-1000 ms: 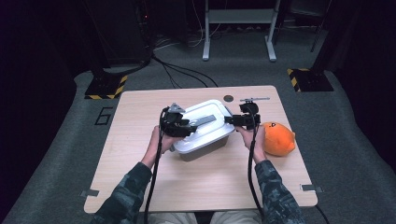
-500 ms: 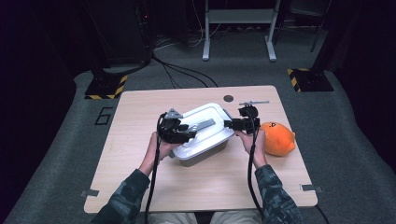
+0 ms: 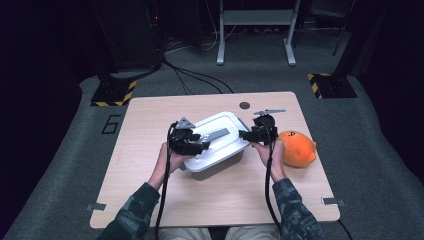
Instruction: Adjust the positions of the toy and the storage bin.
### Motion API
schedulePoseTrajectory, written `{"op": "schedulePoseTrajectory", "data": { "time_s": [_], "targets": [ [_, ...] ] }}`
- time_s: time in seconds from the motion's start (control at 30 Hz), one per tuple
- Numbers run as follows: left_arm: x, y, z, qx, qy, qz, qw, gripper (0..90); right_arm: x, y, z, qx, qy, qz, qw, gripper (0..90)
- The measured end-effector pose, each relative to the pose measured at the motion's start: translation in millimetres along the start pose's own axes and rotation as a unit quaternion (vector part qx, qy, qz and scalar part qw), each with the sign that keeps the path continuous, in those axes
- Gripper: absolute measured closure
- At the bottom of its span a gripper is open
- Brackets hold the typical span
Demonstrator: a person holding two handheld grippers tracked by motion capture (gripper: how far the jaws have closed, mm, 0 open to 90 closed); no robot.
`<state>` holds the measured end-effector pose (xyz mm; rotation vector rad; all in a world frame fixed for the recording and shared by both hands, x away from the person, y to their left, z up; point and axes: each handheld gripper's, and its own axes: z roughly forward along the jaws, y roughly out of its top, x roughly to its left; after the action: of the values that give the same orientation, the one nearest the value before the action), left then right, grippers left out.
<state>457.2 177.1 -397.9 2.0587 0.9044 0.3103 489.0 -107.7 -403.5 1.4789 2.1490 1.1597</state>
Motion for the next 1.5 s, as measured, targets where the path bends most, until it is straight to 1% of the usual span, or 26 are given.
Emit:
{"op": "schedulePoseTrajectory", "data": {
  "time_s": [0.03,0.2,0.23,0.33,0.37,0.4,0.43,0.47,0.5,0.53,0.57,0.63,0.67,0.73,0.77,0.8,0.83,0.9,0.93,0.97,1.03,1.1,1.27,1.33,1.37,1.5],
  "targets": [
    [0.2,0.5,0.7,-0.002,-0.001,0.001,1.0,41.2,0.9,-1.1,-5.3,-0.009,-0.004,-0.002,1.0,32.3],
    [-0.5,2.3,0.4,-0.006,0.007,0.007,0.9999,35.8,2.6,-4.9,-16.5,-0.02,-0.006,-0.014,0.9997,23.3],
    [-0.4,2.7,-0.2,-0.005,0.011,0.012,0.9999,30.5,3.7,-10.2,-23.4,-0.029,-0.007,-0.018,0.9994,18.0],
    [1.2,2.6,-1.5,-0.007,0.011,0.015,0.9998,24.3,4.2,-15.7,-29.0,-0.033,-0.005,-0.028,0.9991,14.6],
    [1.6,2.6,-3.5,-0.013,0.015,0.015,0.9997,21.9,5.8,-24.6,-35.1,-0.036,0.001,-0.04,0.9985,13.5],
    [1.6,2.6,-3.5,-0.013,0.015,0.015,0.9997,20.6,5.8,-24.6,-35.1,-0.036,0.001,-0.04,0.9985,13.5],
    [2.6,3.1,-5.6,-0.02,0.018,0.022,0.9994,19.0,8.5,-33.7,-39.7,-0.041,0.002,-0.054,0.9977,11.6],
    [2.6,3.1,-5.6,-0.02,0.018,0.022,0.9994,17.7,8.5,-33.7,-39.7,-0.041,0.002,-0.054,0.9977,11.6],
    [2.8,3.5,-6.5,-0.022,0.02,0.025,0.9992,16.2,11.6,-44.1,-44.1,-0.044,0.002,-0.064,0.997,8.2],
    [3.0,3.6,-7.0,-0.023,0.019,0.027,0.9992,16.2,11.6,-44.1,-44.1,-0.044,0.002,-0.064,0.997,8.2],
    [3.0,4.1,-7.7,-0.023,0.019,0.029,0.9991,14.8,14.0,-56.0,-48.1,-0.051,0.006,-0.069,0.9963,6.6],
    [2.9,5.0,-8.7,-0.025,0.02,0.036,0.9989,14.7,14.7,-60.4,-49.2,-0.052,0.006,-0.073,0.996,5.7],
    [2.7,5.8,-9.2,-0.022,0.02,0.04,0.9988,14.2,16.7,-75.3,-51.1,-0.055,0.007,-0.079,0.9953,5.3],
    [2.0,6.7,-9.0,-0.023,0.023,0.043,0.9985,13.9,16.7,-82.2,-50.5,-0.051,0.004,-0.086,0.995,4.6],
    [2.3,8.1,-8.7,-0.024,0.023,0.046,0.9984,13.8,13.7,-97.1,-47.2,-0.046,0.003,-0.088,0.995,4.2],
    [2.3,8.1,-8.7,-0.024,0.023,0.046,0.9984,13.7,13.7,-97.1,-47.2,-0.046,0.003,-0.088,0.995,4.2],
    [3.4,9.6,-7.3,-0.022,0.019,0.047,0.9985,13.7,7.6,-111.7,-41.0,-0.038,0.006,-0.085,0.9956,3.6],
    [3.3,10.0,-5.8,-0.022,0.02,0.044,0.9986,13.6,5.5,-116.9,-38.6,-0.033,0.001,-0.087,0.9957,3.4],
    [4.1,10.9,-4.2,-0.018,0.018,0.044,0.9987,13.6,2.7,-123.5,-35.3,-0.029,-0.001,-0.089,0.9956,3.4],
    [4.4,11.4,-2.9,-0.016,0.015,0.043,0.9988,13.6,-4.5,-136.4,-26.7,-0.013,-0.004,-0.086,0.9962,2.7],
    [4.3,12.3,-0.7,-0.013,0.013,0.042,0.999,13.6,-7.4,-141.2,-23.0,-0.007,-0.007,-0.087,0.9961,2.7],
    [2.2,14.5,3.4,-0.01,0.01,0.046,0.9989,13.6,-13.3,-153.2,-13.3,0.006,-0.025,-0.096,0.9951,2.8],
    [1.1,18.0,6.6,-0.007,0.008,0.051,0.9987,13.6,-21.3,-161.5,-3.6,0.019,-0.034,-0.096,0.9946,2.7],
    [0.1,19.3,8.5,-0.009,0.005,0.048,0.9988,13.4,-20.4,-161.3,-4.4,0.011,-0.036,-0.094,0.9948,3.0],
    [-0.5,20.6,9.5,-0.007,0.01,0.052,0.9986,13.4,-20.5,-161.4,-2.8,0.016,-0.037,-0.099,0.9942,3.0],
    [-0.6,21.5,12.3,-0.003,0.005,0.05,0.9987,13.5,-19.0,-162.1,-1.1,0.021,-0.04,-0.107,0.9932,3.6]
  ]
}}
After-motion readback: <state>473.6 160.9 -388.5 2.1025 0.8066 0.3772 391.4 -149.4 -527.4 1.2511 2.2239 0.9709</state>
